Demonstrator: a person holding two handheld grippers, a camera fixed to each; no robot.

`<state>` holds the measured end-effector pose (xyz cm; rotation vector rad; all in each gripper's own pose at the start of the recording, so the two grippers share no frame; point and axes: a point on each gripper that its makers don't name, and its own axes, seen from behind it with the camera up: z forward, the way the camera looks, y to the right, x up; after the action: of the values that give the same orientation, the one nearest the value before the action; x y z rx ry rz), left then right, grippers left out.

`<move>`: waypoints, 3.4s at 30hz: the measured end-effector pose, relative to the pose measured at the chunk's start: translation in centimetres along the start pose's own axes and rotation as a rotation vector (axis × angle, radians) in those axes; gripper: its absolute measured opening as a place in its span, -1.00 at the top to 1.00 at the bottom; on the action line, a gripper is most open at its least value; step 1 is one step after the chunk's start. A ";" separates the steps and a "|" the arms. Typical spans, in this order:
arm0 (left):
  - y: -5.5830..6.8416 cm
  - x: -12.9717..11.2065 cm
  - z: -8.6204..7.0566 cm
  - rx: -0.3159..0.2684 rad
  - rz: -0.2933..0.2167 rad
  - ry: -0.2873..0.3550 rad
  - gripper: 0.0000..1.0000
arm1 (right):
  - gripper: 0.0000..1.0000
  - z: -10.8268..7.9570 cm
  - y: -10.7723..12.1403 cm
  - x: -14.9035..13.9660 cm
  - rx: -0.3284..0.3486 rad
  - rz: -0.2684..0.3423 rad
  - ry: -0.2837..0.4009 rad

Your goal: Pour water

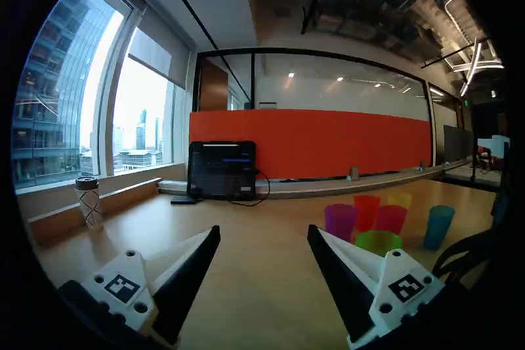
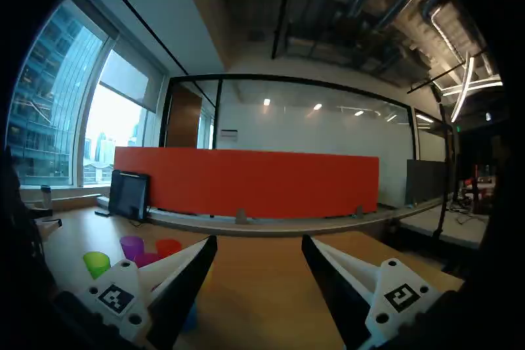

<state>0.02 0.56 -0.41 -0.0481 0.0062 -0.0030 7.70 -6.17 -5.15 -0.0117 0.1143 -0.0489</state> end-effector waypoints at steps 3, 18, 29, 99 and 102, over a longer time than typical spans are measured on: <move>0.0 -0.1 0.0 0.000 -0.001 0.000 -0.98 | -1.00 0.0 -0.1 0.0 0.002 -0.002 -0.001; 0.0 0.0 0.1 0.000 0.002 -0.003 -0.98 | -1.00 0.0 1.0 -0.6 -0.009 -0.006 0.011; 0.1 -0.1 0.1 0.000 0.002 -0.003 -0.98 | -0.99 1.3 1.3 -2.6 -0.002 -0.005 0.002; 0.1 0.0 -0.1 0.000 0.002 -0.003 -0.98 | -1.00 2.2 3.3 -9.1 0.009 0.044 -0.081; 0.1 0.0 0.0 0.000 0.002 -0.003 -0.98 | -1.00 2.2 3.4 -9.1 0.009 0.044 -0.081</move>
<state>-0.01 0.66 -0.47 -0.0480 0.0029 -0.0006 -0.94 -2.34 -1.97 -0.0017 0.0332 -0.0046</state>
